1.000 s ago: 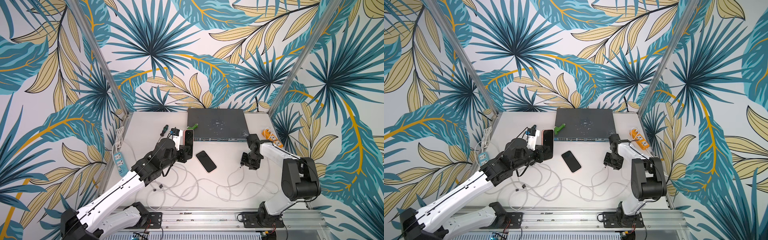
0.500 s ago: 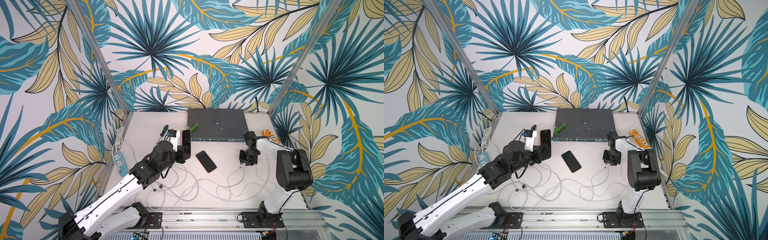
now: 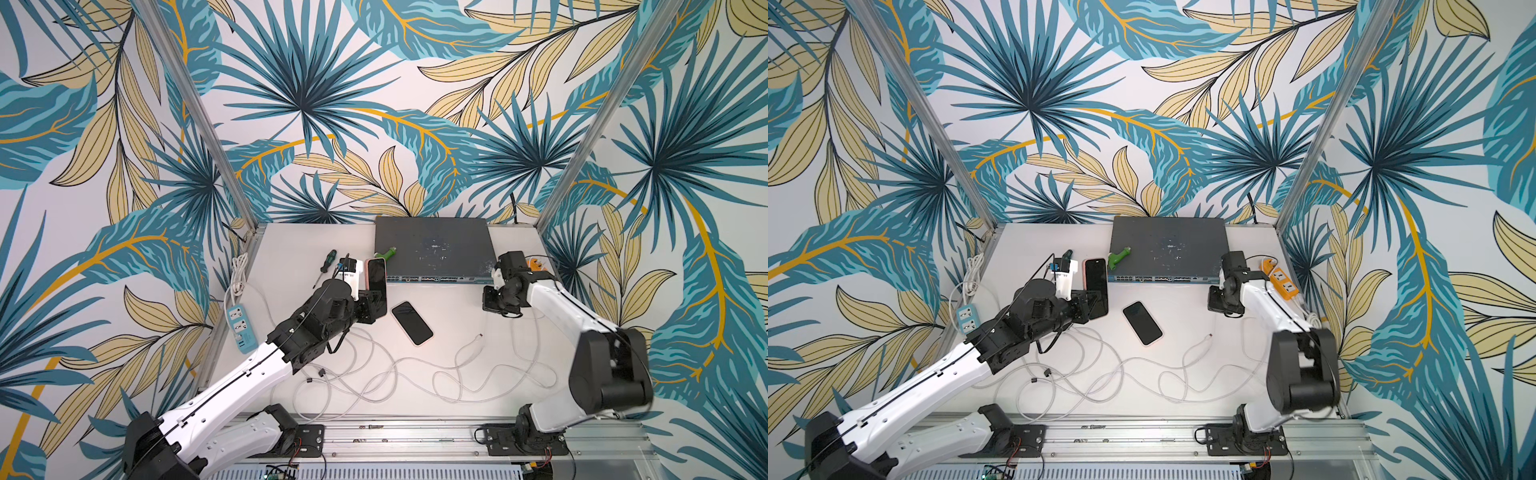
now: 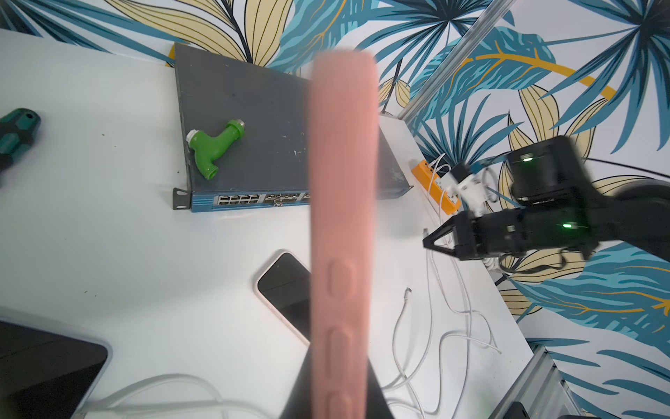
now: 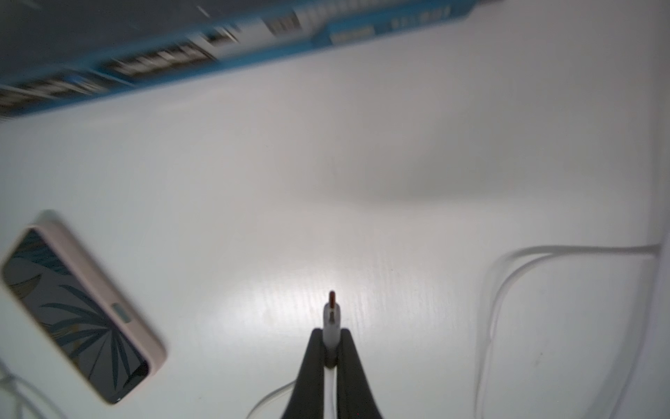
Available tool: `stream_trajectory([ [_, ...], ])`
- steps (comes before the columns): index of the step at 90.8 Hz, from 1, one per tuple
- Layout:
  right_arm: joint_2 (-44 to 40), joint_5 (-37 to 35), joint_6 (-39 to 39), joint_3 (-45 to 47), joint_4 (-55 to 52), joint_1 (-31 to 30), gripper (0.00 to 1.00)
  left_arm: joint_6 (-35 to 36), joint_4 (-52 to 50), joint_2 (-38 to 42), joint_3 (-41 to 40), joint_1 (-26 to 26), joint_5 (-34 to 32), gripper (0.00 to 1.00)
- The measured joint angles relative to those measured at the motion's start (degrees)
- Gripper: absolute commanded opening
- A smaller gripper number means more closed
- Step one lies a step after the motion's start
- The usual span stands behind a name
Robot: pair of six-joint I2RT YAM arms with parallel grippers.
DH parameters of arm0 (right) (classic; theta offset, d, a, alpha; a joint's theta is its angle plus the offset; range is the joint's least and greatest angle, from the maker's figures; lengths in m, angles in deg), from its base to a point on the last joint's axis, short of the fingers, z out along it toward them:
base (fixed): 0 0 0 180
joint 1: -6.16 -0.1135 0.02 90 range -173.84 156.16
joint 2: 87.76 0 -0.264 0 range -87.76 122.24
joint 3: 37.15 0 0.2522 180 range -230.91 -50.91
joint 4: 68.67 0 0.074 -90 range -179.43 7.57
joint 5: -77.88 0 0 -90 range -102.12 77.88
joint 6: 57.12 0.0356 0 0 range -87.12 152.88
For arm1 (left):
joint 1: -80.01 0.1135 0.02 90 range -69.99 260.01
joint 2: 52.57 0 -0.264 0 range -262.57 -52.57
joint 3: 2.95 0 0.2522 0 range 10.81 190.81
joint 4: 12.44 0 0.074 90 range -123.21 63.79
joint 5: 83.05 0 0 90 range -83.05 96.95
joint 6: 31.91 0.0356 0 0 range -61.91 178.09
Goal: Plug the charging cable into the phone
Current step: Pick up the charging cable from the center of the board, then insert the charging cable into the phone.
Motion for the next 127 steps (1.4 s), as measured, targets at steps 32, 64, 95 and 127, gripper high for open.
stream_trajectory([
  [32, -27.1, 30.36, 8.5, 21.05, 38.45, -1.44, 0.0, -10.1, 20.24, -10.64, 6.6, 4.35, 10.69, 0.0],
  [64, -19.61, 45.22, 21.79, 25.18, 60.06, -13.44, 0.0, -21.38, 42.88, -21.7, 9.05, 4.31, 19.5, 0.0],
  [95, -14.38, 53.66, 26.62, 21.62, 67.01, -15.67, 0.0, -28.55, 54.93, -25.92, 9.79, 4.24, 28.48, 0.0],
  [127, -14.38, 61.02, 24.81, 17.59, 61.81, -15.67, 0.0, -31.65, 53.27, -25.92, 11.37, 5.97, 41.44, 0.0],
])
